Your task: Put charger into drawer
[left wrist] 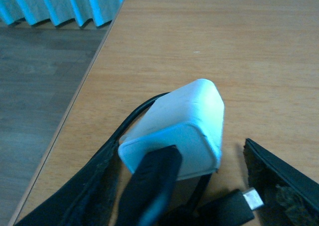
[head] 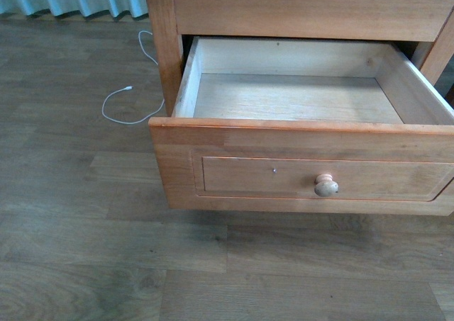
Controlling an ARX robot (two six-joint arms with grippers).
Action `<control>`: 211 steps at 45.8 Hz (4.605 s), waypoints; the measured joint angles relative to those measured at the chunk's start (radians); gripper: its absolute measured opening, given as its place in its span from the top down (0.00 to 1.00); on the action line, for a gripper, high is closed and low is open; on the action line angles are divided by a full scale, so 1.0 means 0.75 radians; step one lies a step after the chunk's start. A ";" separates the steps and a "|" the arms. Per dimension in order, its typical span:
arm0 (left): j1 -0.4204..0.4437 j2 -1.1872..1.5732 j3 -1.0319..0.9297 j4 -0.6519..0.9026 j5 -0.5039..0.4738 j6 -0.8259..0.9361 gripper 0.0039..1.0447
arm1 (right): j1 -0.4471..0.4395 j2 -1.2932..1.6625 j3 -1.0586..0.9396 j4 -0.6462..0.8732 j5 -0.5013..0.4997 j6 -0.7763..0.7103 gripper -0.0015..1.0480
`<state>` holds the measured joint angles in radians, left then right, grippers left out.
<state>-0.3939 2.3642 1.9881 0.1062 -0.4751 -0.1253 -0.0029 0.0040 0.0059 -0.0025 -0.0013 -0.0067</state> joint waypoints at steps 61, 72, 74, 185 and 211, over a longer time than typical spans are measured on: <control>-0.169 -0.600 -1.022 0.253 0.434 0.108 0.96 | 0.000 0.000 0.000 0.000 0.001 0.000 0.08; -0.198 -0.322 -0.822 0.187 0.437 0.078 0.96 | 0.000 0.000 0.000 0.000 0.000 0.000 0.08; -0.211 -0.261 -0.764 0.170 0.443 0.070 0.96 | 0.000 0.000 0.000 0.000 0.000 0.000 0.08; 0.131 -2.633 -2.277 -0.006 0.261 0.149 0.65 | 0.000 0.000 0.000 0.000 0.000 0.000 0.08; 0.519 -2.960 -2.524 -0.101 0.630 0.158 0.96 | 0.000 0.000 0.000 0.000 -0.002 0.000 0.08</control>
<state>-0.0044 0.1444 0.0948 0.0303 -0.0029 -0.0067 -0.0029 0.0040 0.0059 -0.0025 -0.0029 -0.0067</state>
